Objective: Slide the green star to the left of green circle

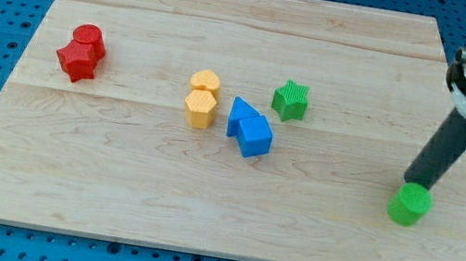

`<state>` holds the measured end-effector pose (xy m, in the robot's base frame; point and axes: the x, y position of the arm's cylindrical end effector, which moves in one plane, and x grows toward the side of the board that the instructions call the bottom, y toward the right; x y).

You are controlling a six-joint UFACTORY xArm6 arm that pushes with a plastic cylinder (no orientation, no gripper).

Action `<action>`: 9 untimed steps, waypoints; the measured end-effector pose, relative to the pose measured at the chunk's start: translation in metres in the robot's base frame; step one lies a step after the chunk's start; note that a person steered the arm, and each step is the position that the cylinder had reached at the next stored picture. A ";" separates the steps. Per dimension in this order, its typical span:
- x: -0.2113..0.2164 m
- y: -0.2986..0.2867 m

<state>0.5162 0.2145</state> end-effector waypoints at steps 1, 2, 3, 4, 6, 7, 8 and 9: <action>0.005 -0.018; -0.040 -0.068; -0.088 -0.082; -0.135 -0.083; -0.127 -0.142; -0.101 -0.123; -0.110 -0.156; -0.134 -0.159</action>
<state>0.3826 0.0551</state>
